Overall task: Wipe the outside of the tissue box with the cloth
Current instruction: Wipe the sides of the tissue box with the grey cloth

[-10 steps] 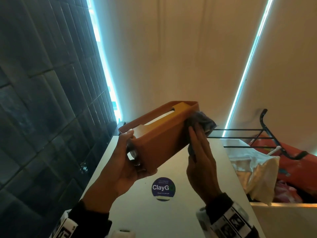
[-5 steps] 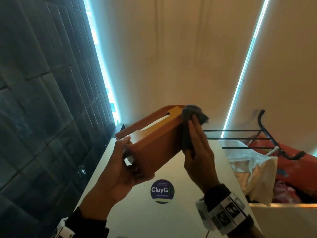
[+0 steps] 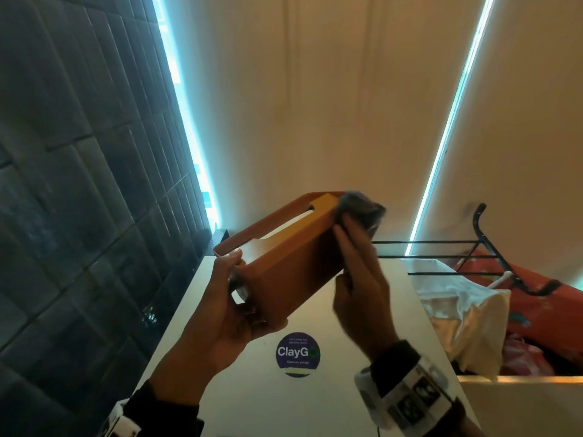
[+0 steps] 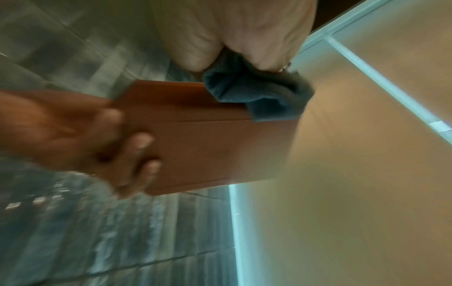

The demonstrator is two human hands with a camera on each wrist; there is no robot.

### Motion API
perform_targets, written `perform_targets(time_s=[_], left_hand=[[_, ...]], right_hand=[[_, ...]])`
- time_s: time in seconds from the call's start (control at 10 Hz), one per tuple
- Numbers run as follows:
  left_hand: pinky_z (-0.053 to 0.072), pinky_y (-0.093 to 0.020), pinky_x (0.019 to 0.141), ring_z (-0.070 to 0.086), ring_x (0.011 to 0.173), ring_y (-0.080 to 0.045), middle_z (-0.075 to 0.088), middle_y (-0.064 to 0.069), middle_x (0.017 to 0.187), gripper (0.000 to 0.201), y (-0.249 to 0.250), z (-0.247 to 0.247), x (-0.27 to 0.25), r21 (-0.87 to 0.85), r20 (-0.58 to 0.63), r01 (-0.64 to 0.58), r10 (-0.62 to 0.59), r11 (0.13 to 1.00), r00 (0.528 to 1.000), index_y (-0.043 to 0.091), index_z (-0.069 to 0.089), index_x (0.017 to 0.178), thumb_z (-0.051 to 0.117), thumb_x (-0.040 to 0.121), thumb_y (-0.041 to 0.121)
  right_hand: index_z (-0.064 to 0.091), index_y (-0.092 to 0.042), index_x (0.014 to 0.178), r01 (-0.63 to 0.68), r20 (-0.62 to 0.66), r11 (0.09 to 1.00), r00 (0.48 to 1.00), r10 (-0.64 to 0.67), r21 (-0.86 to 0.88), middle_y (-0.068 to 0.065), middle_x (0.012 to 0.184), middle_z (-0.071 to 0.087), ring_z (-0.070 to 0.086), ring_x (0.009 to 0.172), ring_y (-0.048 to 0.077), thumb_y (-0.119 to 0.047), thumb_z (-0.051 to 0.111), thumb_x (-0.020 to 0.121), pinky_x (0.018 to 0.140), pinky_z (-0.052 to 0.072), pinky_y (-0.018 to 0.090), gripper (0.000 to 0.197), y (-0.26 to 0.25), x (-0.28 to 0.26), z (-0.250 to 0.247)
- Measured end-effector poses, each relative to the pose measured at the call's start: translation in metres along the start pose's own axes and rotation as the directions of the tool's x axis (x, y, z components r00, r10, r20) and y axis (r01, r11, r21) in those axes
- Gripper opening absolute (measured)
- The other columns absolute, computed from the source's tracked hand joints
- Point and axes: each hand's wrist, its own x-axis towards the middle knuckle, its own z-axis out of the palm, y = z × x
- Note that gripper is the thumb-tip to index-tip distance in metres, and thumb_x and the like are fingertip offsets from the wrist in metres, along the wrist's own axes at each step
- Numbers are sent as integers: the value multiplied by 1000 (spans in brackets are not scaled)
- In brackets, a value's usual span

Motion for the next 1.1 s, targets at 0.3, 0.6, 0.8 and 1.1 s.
perform_targets(time_s=[0.3,0.6,0.8,1.1], left_hand=[[61,-48,68,69,90,-36,73,-16,97,54,-1,-3,4,-13,15,-49,49,999,999,15,67,103,69,71,58],[62,-36,56,76,71,-21,78,-5,77,51,-9,1,6,-71,30,-67,70,995,997,22,81,71,44,95,50],[61,-55,68,72,90,-42,73,-17,103,36,-10,-5,8,-20,-50,-70,68,997,996,23,61,104,47,91,55],[62,-50,67,75,91,-36,76,-11,109,65,-19,4,6,96,-41,-132,136,987,990,27,57,117,62,62,61]], right_hand=[[35,-11,147,170,199,969,959,-204,177,-5,158,28,24,148,17,-16,42,104,118,28,40,44,-21,-26,14],[17,-23,155,313,149,929,927,-344,200,-13,164,6,17,150,12,-15,30,108,120,20,31,50,-53,-41,29],[43,-1,142,1,53,998,999,-4,58,16,154,33,33,142,32,6,42,92,115,35,47,51,-6,-26,26],[52,-15,138,-659,273,319,633,724,681,8,131,59,58,118,27,7,37,96,95,54,44,49,-6,-21,16]])
